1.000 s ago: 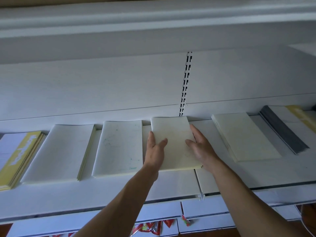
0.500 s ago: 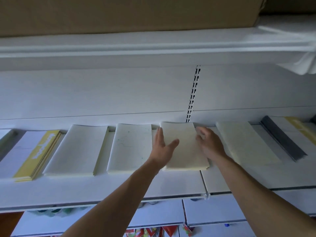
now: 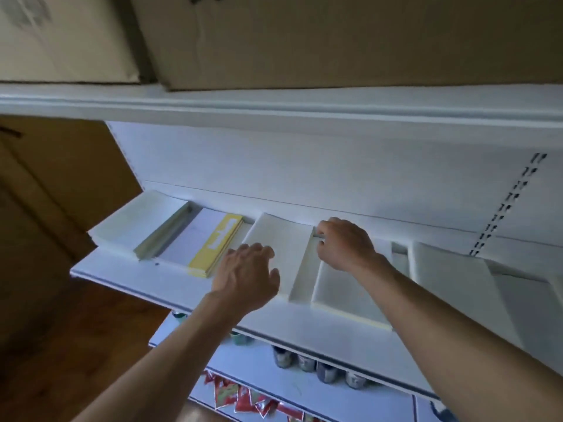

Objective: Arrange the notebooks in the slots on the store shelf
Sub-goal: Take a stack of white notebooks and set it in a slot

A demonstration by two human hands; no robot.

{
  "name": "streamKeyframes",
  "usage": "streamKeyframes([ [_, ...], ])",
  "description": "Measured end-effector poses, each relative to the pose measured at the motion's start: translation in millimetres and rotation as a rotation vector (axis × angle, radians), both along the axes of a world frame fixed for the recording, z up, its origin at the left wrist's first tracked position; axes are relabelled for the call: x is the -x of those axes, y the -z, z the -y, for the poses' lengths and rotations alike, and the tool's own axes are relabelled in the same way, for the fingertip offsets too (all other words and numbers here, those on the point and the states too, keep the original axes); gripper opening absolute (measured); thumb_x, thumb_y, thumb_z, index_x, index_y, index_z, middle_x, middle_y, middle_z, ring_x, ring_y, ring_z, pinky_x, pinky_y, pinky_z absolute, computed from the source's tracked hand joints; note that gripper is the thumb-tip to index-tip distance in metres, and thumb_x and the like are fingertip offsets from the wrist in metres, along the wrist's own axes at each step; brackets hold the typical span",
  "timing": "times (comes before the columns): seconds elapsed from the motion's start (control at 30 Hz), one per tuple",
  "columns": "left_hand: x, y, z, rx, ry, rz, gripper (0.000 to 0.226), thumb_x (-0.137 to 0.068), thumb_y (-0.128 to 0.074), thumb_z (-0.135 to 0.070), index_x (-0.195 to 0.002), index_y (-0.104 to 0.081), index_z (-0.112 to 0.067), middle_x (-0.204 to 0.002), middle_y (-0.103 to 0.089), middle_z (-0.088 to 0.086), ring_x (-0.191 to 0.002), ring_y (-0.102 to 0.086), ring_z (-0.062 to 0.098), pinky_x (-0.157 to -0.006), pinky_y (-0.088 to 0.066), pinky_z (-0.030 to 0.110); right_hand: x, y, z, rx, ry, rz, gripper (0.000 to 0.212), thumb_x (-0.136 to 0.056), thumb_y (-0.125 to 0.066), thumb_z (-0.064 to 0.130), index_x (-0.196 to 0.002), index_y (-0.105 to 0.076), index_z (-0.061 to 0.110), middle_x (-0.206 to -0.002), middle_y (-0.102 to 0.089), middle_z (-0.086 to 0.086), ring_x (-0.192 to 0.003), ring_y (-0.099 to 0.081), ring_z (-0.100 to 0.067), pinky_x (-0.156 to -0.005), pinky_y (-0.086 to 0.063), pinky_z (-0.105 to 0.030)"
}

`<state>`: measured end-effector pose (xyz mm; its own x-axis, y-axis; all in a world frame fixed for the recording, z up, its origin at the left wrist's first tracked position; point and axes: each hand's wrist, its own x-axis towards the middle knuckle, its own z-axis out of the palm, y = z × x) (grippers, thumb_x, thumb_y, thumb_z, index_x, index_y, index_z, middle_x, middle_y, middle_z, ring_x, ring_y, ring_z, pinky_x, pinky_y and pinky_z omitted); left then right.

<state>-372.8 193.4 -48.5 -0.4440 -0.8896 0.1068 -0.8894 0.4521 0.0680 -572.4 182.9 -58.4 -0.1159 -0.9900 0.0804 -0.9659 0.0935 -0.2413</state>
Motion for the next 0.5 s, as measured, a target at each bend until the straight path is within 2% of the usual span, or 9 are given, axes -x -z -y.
streamKeyframes([
  [0.2,-133.0,3.3,36.4,-0.004,-0.256,-0.039,0.042,-0.096,-0.044,-0.046,-0.134,-0.051,-0.029,-0.136,-0.056,-0.009,-0.123,-0.052,0.014,-0.102,-0.038,0.033,-124.4,4.7,67.7,-0.005,-0.141,0.098,0.028,-0.088,-0.049,0.024,-0.114,-0.06,0.019,-0.122,-0.057,-0.004,-0.114,-0.055,-0.029,-0.088,-0.042,-0.03],
  [0.33,-206.2,10.4,78.7,-0.003,-0.288,-0.083,0.044,-0.096,-0.045,-0.047,-0.134,-0.052,-0.026,-0.13,-0.059,-0.006,-0.114,-0.056,0.016,-0.097,-0.043,0.033,-204.5,13.3,117.8,-0.089,-0.128,0.297,0.034,-0.087,-0.054,0.029,-0.12,-0.059,0.021,-0.125,-0.06,0.0,-0.117,-0.055,-0.024,-0.091,-0.042,-0.029],
  [0.37,-222.8,13.0,91.8,-0.007,-0.278,-0.1,0.044,-0.096,-0.046,-0.047,-0.134,-0.051,-0.025,-0.129,-0.06,-0.006,-0.113,-0.056,0.016,-0.096,-0.044,0.033,-222.6,15.4,129.7,-0.122,-0.101,0.372,0.032,-0.087,-0.055,0.029,-0.117,-0.06,0.021,-0.119,-0.062,0.001,-0.114,-0.056,-0.023,-0.088,-0.041,-0.028],
  [0.43,-257.2,18.2,121.8,-0.013,-0.24,-0.133,0.046,-0.096,-0.046,-0.047,-0.137,-0.049,-0.026,-0.136,-0.056,-0.006,-0.122,-0.053,0.016,-0.101,-0.043,0.034,-257.0,20.1,153.2,-0.158,-0.013,0.544,0.013,-0.085,-0.055,0.027,-0.095,-0.061,0.02,-0.092,-0.062,0.0,-0.094,-0.059,-0.024,-0.074,-0.04,-0.027],
  [0.47,-274.0,21.2,136.4,-0.025,-0.221,-0.136,0.048,-0.096,-0.045,-0.049,-0.139,-0.047,-0.027,-0.141,-0.052,-0.006,-0.128,-0.049,0.016,-0.105,-0.04,0.035,-273.2,22.8,163.4,-0.158,0.042,0.617,0.01,-0.083,-0.055,0.025,-0.084,-0.058,0.016,-0.08,-0.058,-0.006,-0.083,-0.058,-0.028,-0.068,-0.038,-0.029],
  [0.5,-288.6,24.0,148.8,-0.037,-0.202,-0.127,0.051,-0.096,-0.044,-0.052,-0.141,-0.044,-0.027,-0.146,-0.047,-0.007,-0.134,-0.044,0.016,-0.109,-0.036,0.035,-287.6,25.1,171.4,-0.157,0.1,0.684,0.015,-0.08,-0.056,0.024,-0.081,-0.057,0.01,-0.077,-0.055,-0.016,-0.078,-0.058,-0.033,-0.065,-0.038,-0.03],
])
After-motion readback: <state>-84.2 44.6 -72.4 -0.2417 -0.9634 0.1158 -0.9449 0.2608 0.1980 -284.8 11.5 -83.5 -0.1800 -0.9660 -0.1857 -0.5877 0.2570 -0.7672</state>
